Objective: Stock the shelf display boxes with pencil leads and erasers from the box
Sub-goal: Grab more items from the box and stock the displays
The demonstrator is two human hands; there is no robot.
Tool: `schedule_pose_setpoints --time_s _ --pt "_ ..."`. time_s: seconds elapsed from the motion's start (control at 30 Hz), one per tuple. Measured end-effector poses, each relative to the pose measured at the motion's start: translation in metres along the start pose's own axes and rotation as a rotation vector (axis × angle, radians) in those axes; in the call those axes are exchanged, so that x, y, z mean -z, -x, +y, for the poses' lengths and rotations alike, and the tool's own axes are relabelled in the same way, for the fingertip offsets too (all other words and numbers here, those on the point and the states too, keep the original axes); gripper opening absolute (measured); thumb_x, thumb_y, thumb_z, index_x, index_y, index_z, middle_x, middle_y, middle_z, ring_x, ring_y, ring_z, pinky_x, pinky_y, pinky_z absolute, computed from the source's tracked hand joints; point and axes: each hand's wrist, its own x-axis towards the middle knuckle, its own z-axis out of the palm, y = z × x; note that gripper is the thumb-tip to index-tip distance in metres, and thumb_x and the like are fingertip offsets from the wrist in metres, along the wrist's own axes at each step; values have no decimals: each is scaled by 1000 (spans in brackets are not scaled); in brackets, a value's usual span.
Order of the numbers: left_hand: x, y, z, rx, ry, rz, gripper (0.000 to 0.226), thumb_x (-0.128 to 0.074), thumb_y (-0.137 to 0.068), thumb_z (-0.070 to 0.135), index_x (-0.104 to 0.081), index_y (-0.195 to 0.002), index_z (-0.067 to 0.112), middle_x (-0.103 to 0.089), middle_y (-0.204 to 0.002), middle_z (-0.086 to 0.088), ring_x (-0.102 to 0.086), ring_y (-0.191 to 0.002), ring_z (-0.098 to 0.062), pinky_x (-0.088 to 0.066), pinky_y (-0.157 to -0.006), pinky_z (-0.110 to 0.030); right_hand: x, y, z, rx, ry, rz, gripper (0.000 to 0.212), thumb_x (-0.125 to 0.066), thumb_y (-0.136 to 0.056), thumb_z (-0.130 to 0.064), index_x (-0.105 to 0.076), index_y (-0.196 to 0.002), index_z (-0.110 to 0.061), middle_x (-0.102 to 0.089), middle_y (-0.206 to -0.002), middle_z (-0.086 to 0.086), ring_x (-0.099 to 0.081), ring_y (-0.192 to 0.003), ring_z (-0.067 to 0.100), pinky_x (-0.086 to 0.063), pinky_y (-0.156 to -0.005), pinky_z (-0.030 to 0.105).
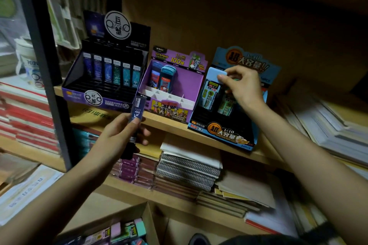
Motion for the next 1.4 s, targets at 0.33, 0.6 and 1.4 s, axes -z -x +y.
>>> schedule_pose_setpoints --time_s 0.33,0.6,1.4 --pt "3 1 -1 -12 38 -33 19 -42 -95 28 -56 -106 21 -71 -77 6 -65 -64 -8 -48 -49 -17 5 6 0 -3 -20 -17 7 -70 -83 -14 -65 -89 -15 -63 -81 1 -63 -77 15 -57 -68 35" --pt "7 3 -1 -9 36 -38 22 -43 -92 34 -56 -106 21 -71 -80 6 -65 -66 -9 -47 -50 -18 9 4 0 27 46 -24 12 -72 -81 -16 -68 -92 -15 -65 -86 7 -62 -78 19 -56 -72 38" --pt "7 10 6 -16 71 -42 26 -46 -86 32 -58 -105 18 -69 -77 6 -62 -61 -7 -46 -51 -20 -40 78 -59 21 -17 -345 12 -62 -89 -27 -68 -81 -20 -71 -79 6 -67 -76 20 -53 -68 33"
